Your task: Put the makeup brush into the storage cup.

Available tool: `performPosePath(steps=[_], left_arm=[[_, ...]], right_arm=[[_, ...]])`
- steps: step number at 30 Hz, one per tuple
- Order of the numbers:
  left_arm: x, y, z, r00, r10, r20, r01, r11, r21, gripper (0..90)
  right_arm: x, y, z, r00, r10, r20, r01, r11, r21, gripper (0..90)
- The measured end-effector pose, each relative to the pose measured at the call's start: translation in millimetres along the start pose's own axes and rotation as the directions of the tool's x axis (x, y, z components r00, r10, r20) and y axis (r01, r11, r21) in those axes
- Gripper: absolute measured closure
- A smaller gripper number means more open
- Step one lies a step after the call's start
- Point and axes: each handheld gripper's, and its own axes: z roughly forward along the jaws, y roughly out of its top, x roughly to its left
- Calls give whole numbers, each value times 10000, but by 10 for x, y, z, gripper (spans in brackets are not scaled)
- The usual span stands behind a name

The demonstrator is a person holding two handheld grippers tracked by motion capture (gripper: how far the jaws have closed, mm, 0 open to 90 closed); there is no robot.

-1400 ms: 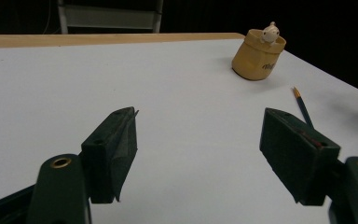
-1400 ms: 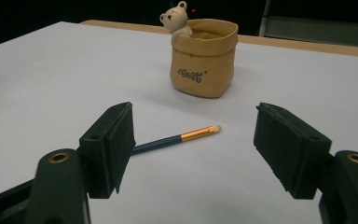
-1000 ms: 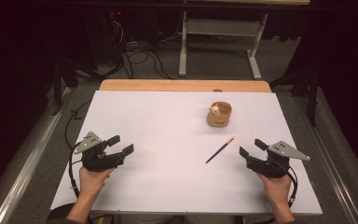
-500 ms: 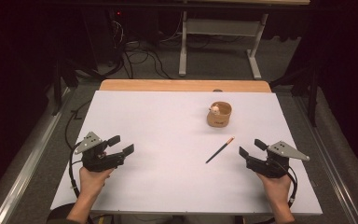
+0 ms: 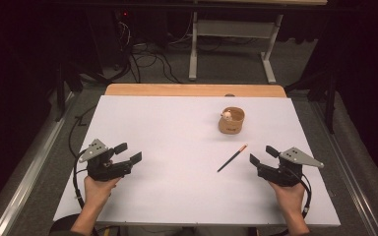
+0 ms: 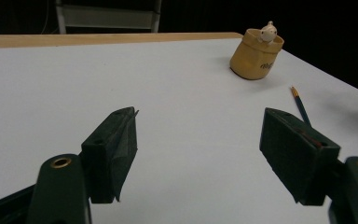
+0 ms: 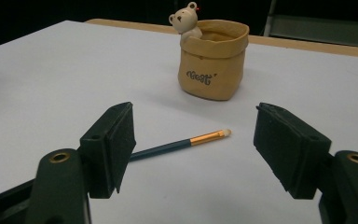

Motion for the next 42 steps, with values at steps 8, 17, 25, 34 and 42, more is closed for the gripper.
performPosePath(steps=[8, 17, 25, 34, 42], left_arm=[[-4, -1, 3, 10000, 7, 7, -7, 10000, -5, 280], [-4, -1, 3, 10000, 20, 13, -20, 10000, -21, 279], [-10, -3, 10, 10000, -6, 14, 6, 10000, -25, 279], [-6, -2, 8, 10000, -3, 45, 3, 10000, -10, 278], [-4, -2, 8, 10000, -24, 73, 24, 10000, -14, 277]], right_arm=[[54, 86, 55, 9992, 78, -395, -82, 9999, -95, 309], [135, 182, 124, 9981, -309, -533, 312, 9995, 39, 308], [189, 239, 215, 9968, -468, -641, 479, 9987, 163, 306], [274, 319, 322, 9955, -544, -769, 556, 9984, 133, 306], [326, 378, 424, 9946, -602, -851, 614, 9980, 121, 306]])
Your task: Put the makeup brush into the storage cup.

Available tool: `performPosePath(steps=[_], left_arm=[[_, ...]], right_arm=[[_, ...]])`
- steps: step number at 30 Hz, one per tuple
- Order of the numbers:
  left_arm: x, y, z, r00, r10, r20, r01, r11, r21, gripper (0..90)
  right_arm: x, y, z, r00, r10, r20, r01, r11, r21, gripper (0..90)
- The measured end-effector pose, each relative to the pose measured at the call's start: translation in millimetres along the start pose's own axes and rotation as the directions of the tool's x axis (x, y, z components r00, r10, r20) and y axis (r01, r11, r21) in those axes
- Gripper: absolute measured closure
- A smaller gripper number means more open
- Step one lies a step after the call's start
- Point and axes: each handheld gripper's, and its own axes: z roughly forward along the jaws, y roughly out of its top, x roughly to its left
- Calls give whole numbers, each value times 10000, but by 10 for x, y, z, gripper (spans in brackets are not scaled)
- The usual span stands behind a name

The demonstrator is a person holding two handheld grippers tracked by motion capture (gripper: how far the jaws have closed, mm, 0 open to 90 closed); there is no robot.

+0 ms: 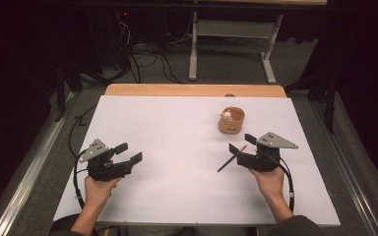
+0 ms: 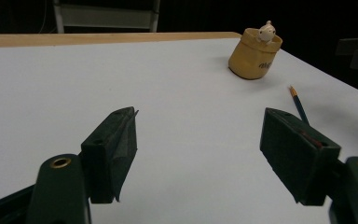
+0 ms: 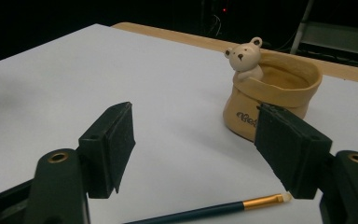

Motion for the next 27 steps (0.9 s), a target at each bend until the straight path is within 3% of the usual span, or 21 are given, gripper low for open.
performPosePath(steps=[15, 27], left_arm=[[-2, 0, -2, 10000, 18, 24, -18, 10000, -12, 277], [-3, 1, -4, 10000, 17, 37, -16, 10000, -17, 278]], right_arm=[[106, 138, 199, 9994, -213, -276, 214, 9998, 26, 303], [114, 189, 315, 9998, -113, -186, 117, 9998, 178, 302]])
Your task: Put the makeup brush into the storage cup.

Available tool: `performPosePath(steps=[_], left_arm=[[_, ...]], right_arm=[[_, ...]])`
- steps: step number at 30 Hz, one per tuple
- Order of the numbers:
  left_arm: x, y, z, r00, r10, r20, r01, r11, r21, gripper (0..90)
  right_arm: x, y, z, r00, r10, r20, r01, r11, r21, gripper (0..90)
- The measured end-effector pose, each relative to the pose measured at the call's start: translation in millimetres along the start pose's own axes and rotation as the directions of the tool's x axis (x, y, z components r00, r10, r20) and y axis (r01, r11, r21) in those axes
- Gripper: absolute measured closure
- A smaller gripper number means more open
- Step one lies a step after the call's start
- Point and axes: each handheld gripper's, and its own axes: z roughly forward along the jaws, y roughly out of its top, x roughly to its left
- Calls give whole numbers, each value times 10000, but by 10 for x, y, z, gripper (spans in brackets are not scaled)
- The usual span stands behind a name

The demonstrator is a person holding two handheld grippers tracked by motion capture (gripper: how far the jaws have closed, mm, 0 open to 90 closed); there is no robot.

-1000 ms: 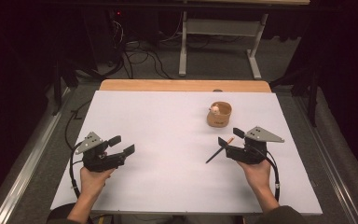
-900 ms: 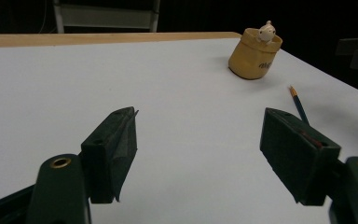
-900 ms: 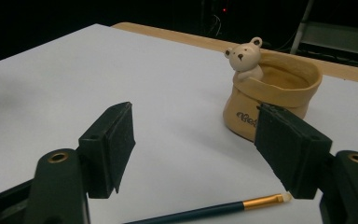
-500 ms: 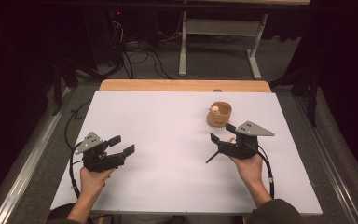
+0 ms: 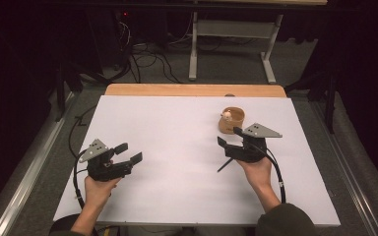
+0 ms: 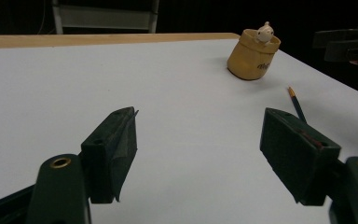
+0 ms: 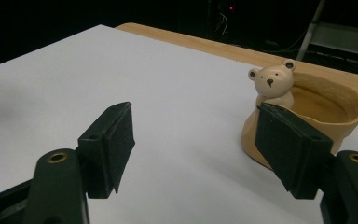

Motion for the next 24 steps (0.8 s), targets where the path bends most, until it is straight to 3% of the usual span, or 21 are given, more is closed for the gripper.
performPosePath(steps=[15, 24], left_arm=[[-3, 0, 3, 10000, -1, 1, 1, 10000, 9, 278], [-2, 0, 3, 10000, -9, 7, 9, 10000, 8, 278]], right_arm=[[-28, 2, 20, 9999, 34, 121, -36, 9999, 166, 300], [-59, 13, 3, 9997, 124, 223, -136, 9985, 528, 296]])
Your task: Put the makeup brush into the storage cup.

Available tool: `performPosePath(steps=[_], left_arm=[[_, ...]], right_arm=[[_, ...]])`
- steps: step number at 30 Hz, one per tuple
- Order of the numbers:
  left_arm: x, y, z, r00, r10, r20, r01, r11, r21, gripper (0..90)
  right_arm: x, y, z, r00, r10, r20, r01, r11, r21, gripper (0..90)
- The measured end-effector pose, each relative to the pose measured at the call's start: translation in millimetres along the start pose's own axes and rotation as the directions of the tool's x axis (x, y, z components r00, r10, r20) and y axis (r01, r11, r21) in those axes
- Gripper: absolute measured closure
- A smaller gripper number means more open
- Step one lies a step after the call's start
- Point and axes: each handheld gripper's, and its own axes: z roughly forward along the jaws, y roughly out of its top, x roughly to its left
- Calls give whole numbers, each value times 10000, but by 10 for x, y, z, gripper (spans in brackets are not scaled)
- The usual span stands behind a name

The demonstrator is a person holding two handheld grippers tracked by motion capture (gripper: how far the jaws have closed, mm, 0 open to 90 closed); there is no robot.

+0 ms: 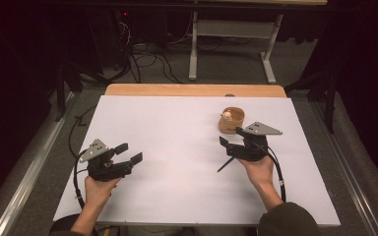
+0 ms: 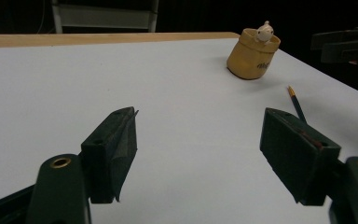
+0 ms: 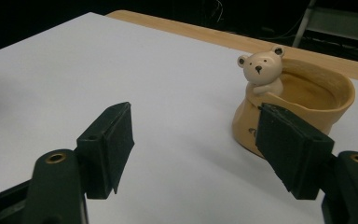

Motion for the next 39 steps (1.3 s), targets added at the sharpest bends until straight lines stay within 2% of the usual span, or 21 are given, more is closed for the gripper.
performPosePath(steps=[12, 18, 25, 29, 34, 39], left_arm=[[0, 0, 0, 10000, -6, 2, 6, 10000, 4, 278], [1, 1, -1, 10000, -10, 11, 10, 10000, -1, 277], [-2, 0, 0, 10000, 45, -17, -45, 10000, 5, 276], [-6, 0, -3, 9999, 163, -25, -163, 9999, -3, 276], [-23, -1, -2, 9996, 279, 4, -279, 9996, -80, 273], [-26, 0, -3, 9994, 340, 11, -340, 9994, -107, 272]], right_arm=[[-27, 39, -20, 9998, -50, 185, 41, 9988, 485, 293], [-51, 64, -23, 9995, -3, 305, -28, 9949, 1013, 296], [-65, 80, -27, 9992, -57, 406, 2, 9911, 1329, 298], [-79, 107, -31, 9992, 161, 370, -216, 9881, 1521, 300], [-81, 148, -37, 9990, 204, 391, -271, 9832, 1808, 301], [-68, 188, -36, 9985, 271, 469, -369, 9743, 2221, 304]])
